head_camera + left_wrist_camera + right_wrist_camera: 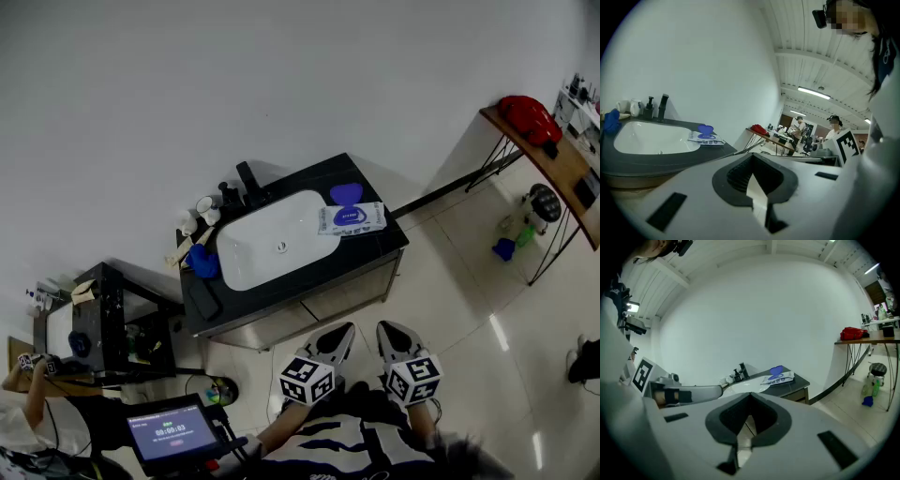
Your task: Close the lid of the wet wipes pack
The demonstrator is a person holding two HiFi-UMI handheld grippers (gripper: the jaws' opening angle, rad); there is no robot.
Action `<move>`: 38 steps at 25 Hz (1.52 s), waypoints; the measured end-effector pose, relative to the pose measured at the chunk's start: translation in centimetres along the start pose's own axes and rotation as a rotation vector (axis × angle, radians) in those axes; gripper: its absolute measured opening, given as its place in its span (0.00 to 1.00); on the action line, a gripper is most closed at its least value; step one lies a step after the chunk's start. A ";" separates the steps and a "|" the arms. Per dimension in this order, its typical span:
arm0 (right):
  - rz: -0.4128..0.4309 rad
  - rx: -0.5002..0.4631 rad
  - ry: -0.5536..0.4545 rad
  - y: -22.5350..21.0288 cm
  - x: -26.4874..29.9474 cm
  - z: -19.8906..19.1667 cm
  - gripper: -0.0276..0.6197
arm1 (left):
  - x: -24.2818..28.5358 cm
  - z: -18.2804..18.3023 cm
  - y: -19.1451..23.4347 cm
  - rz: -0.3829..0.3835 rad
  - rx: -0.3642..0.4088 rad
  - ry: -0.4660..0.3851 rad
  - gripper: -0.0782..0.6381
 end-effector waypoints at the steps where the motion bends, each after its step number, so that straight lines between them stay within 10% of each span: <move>1: -0.003 -0.006 0.008 -0.2 0.2 -0.3 0.04 | 0.1 -0.1 0.2 0.003 -0.004 0.003 0.11; 24: -0.121 -0.013 0.013 -2.4 17.6 6.8 0.04 | 7.3 8.0 19.1 -0.046 0.007 0.030 0.11; 38: -0.168 -0.003 0.046 -3.9 22.7 9.4 0.04 | 11.2 6.6 26.3 -0.053 -0.063 0.118 0.11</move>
Point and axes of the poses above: the fingertips, and each gripper's own axes: x forward along the fingers, y to its left, z out of its top, the point moved 2 cm from there along -x, backward along the fingers, and after that the axes turned 13 degrees about -z, right-handed, at the moved point
